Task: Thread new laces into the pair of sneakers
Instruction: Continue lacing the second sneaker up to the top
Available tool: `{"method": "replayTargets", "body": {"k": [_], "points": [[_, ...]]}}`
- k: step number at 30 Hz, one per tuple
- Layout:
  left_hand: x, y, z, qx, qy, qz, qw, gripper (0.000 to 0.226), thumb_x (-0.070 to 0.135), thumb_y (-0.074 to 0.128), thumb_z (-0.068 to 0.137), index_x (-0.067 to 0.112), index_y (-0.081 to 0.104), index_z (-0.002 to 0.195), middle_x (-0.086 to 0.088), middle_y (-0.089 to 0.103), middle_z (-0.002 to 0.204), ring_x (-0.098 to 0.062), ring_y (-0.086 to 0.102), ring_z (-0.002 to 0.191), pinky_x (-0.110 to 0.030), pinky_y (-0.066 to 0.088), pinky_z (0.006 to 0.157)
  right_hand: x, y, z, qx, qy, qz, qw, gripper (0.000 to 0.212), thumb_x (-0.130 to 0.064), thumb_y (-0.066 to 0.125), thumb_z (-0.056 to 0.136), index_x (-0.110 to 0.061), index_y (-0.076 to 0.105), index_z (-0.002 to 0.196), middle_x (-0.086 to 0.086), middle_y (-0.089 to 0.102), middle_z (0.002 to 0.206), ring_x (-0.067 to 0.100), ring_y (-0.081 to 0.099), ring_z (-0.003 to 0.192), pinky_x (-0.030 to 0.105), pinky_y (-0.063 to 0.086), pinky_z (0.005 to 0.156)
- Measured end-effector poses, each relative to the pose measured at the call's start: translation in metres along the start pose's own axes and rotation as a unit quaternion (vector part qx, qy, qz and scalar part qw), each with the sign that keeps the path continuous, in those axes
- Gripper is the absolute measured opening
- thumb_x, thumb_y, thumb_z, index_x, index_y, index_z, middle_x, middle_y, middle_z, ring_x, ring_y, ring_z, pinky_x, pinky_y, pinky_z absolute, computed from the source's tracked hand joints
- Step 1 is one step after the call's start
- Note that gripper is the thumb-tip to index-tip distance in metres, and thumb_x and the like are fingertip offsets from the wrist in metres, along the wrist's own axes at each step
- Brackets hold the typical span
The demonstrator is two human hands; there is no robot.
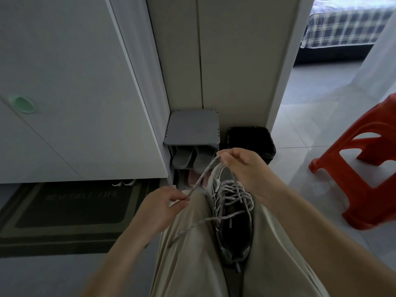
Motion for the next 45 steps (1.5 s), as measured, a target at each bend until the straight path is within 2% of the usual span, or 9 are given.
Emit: {"method": "replayTargets", "body": {"k": [3, 5, 9, 11, 14, 17, 22, 32, 45], "points": [[0.01, 0.004, -0.007, 0.012, -0.006, -0.04, 0.999, 0.014, 0.031, 0.063, 0.088, 0.031, 0.071, 0.1, 0.017, 0.067, 0.09, 0.002, 0.061, 0.08, -0.019, 0.049, 0.078, -0.003, 0.003, 0.006, 0.001, -0.018, -0.003, 1.0, 0.017, -0.022, 0.054, 0.095, -0.012, 0.067, 0.097, -0.009, 0.065, 0.063, -0.001, 0.047, 0.052, 0.016, 0.041, 0.058], [0.02, 0.011, -0.011, 0.012, -0.029, -0.156, 0.987, 0.011, 0.02, 0.067, 0.086, 0.03, 0.073, 0.087, 0.007, 0.071, 0.076, -0.004, 0.065, 0.069, -0.024, 0.053, 0.07, -0.004, 0.01, 0.009, -0.007, -0.019, -0.022, 1.0, 0.013, -0.023, 0.058, 0.092, -0.015, 0.068, 0.09, -0.014, 0.056, 0.056, -0.001, 0.044, 0.043, 0.013, 0.037, 0.05], [0.027, 0.031, -0.01, 0.015, -0.092, -0.366, 0.926, 0.024, -0.003, 0.066, 0.083, 0.018, 0.069, 0.073, -0.002, 0.07, 0.062, -0.014, 0.065, 0.061, -0.027, 0.054, 0.062, 0.011, 0.024, 0.008, -0.056, 0.006, -0.115, 0.992, 0.019, -0.036, 0.057, 0.091, -0.022, 0.069, 0.098, -0.013, 0.064, 0.076, 0.006, 0.057, 0.072, 0.036, 0.052, 0.078], [0.028, 0.04, -0.008, 0.011, -0.113, -0.404, 0.908, 0.023, -0.005, 0.065, 0.083, 0.015, 0.069, 0.072, -0.001, 0.069, 0.061, -0.014, 0.065, 0.06, -0.025, 0.053, 0.061, 0.015, 0.016, 0.0, -0.038, -0.009, -0.13, 0.991, 0.024, -0.032, 0.057, 0.091, -0.02, 0.065, 0.111, -0.014, 0.062, 0.096, 0.002, 0.056, 0.092, 0.031, 0.049, 0.09], [0.02, 0.047, -0.004, 0.041, -0.112, -0.365, 0.923, 0.02, 0.01, 0.075, 0.078, 0.029, 0.073, 0.07, 0.0, 0.073, 0.069, -0.02, 0.07, 0.07, -0.036, 0.056, 0.071, 0.018, -0.003, -0.024, 0.017, -0.052, -0.148, 0.987, 0.008, -0.026, 0.06, 0.089, -0.028, 0.064, 0.083, -0.018, 0.058, 0.101, -0.012, 0.051, 0.094, 0.009, 0.039, 0.083], [0.017, 0.051, -0.001, 0.042, -0.117, -0.334, 0.934, 0.013, 0.02, 0.077, 0.073, 0.031, 0.073, 0.074, 0.002, 0.074, 0.073, -0.02, 0.072, 0.072, -0.039, 0.058, 0.073, 0.041, -0.008, -0.041, -0.015, -0.044, -0.255, 0.966, 0.017, -0.037, 0.06, 0.088, -0.035, 0.063, 0.071, -0.019, 0.048, 0.122, 0.0, 0.04, 0.111, 0.019, 0.032, 0.089], [0.025, 0.062, 0.004, 0.053, -0.112, -0.34, 0.932, 0.017, 0.002, 0.073, 0.078, 0.018, 0.067, 0.075, 0.003, 0.07, 0.066, -0.008, 0.066, 0.063, -0.02, 0.051, 0.059, 0.069, -0.001, -0.054, -0.03, -0.051, -0.361, 0.931, 0.012, -0.038, 0.062, 0.086, -0.034, 0.073, 0.088, -0.015, 0.038, 0.142, 0.013, 0.031, 0.12, 0.019, 0.02, 0.092], [0.027, 0.07, 0.0, 0.065, -0.113, -0.327, 0.936, 0.01, 0.006, 0.073, 0.078, 0.013, 0.067, 0.078, -0.005, 0.072, 0.072, -0.014, 0.068, 0.069, -0.035, 0.057, 0.07, 0.077, 0.011, -0.055, 0.002, -0.07, -0.319, 0.945, 0.013, -0.032, 0.07, 0.082, -0.032, 0.075, 0.094, -0.011, 0.041, 0.141, 0.016, 0.032, 0.12, 0.027, 0.029, 0.102], [0.036, 0.064, -0.002, 0.096, -0.065, -0.203, 0.972, 0.012, 0.02, 0.074, 0.079, 0.028, 0.065, 0.076, 0.009, 0.067, 0.069, 0.0, 0.063, 0.066, -0.024, 0.055, 0.066, 0.079, 0.014, -0.054, 0.023, -0.064, -0.31, 0.948, 0.015, -0.028, 0.071, 0.081, -0.029, 0.075, 0.095, -0.009, 0.042, 0.141, 0.022, 0.032, 0.125, 0.041, 0.035, 0.102]]}}
Point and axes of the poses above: each hand's wrist, its own z-axis towards the middle knuckle, its own y-axis out of the palm, x = y × z, the point moved 7 cm from there along z, towards the middle knuckle
